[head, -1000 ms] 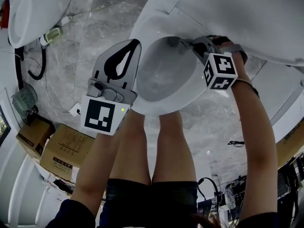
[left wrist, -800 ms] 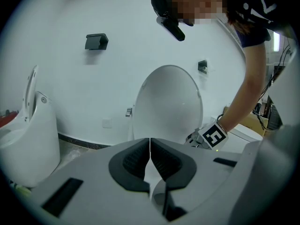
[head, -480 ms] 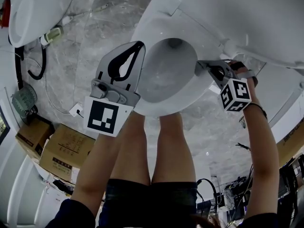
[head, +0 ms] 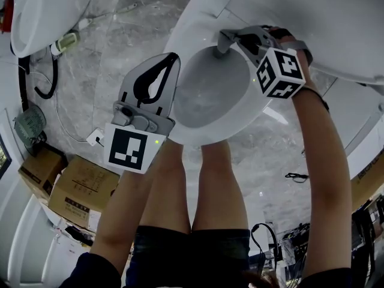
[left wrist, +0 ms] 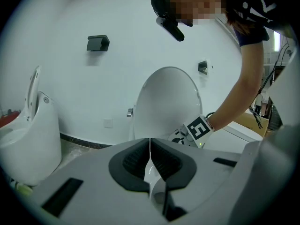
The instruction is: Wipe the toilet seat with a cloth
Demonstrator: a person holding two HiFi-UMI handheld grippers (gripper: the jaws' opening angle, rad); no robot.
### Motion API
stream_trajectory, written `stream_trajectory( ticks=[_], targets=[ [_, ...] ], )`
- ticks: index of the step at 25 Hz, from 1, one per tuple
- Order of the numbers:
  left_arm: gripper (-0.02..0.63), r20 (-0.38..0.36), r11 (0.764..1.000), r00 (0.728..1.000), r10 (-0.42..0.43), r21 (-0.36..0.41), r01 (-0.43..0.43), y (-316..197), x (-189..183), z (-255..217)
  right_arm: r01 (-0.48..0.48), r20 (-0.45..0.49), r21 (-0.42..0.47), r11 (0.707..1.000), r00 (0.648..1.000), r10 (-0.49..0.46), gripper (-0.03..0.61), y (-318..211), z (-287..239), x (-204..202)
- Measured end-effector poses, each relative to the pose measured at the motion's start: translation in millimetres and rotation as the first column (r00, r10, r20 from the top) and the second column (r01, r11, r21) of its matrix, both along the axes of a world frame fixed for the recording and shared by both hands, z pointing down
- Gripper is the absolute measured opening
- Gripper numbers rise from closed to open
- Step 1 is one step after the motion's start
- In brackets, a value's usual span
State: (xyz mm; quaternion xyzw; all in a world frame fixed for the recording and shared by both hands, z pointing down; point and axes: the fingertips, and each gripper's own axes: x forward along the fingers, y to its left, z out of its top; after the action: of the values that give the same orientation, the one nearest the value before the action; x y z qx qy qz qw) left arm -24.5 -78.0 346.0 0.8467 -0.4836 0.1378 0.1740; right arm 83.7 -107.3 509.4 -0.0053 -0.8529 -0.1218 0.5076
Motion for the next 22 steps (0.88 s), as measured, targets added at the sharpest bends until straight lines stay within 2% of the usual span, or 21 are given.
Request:
stream_trajectory(
  ticks=[5,10,13,15,17,20,22],
  targets=[
    [0.025,-0.003,1.000,1.000,0.004,-0.009,-0.004,5.3,1.4,4.8,-0.077,-0.002,-0.033,0.996,0.997,0.077,0.034,23.5,2.4,42.9],
    [0.025,-0.013,1.000,1.000,0.016,-0.001,-0.016,3.5,7.4,3.2,-0.136,-0.059,-0.135,0.982,0.990,0.129,0.034,88.0,11.3,95.2],
    [0.025,-0.015,1.000,1.000,0.022,0.003,-0.022,1.7,8.3,2.1,-0.146,-0.071,-0.185,0.972,0.988,0.135,0.034,122.0,13.9,108.8],
    [0.025,-0.016,1.000,0.999,0.028,0.006,-0.028,1.1,8.6,1.3,-0.146,-0.062,-0.169,0.975,0.989,0.137,0.034,121.2,12.9,110.3],
    [0.025,-0.016,0.999,0.999,0.036,0.007,-0.036,2.4,9.6,1.0,-0.184,-0.034,-0.102,0.978,0.983,0.181,0.034,94.8,8.4,109.2],
    [0.025,-0.016,0.999,0.999,0.050,0.001,-0.050,8.3,10.4,3.8,-0.298,0.015,-0.008,0.955,0.955,0.298,0.034,43.8,-1.7,109.3],
    [0.025,-0.014,0.998,0.998,0.058,-0.007,-0.058,13.3,10.4,6.6,-0.336,0.032,0.011,0.942,0.941,0.336,0.034,30.4,-5.4,109.8]
  ],
)
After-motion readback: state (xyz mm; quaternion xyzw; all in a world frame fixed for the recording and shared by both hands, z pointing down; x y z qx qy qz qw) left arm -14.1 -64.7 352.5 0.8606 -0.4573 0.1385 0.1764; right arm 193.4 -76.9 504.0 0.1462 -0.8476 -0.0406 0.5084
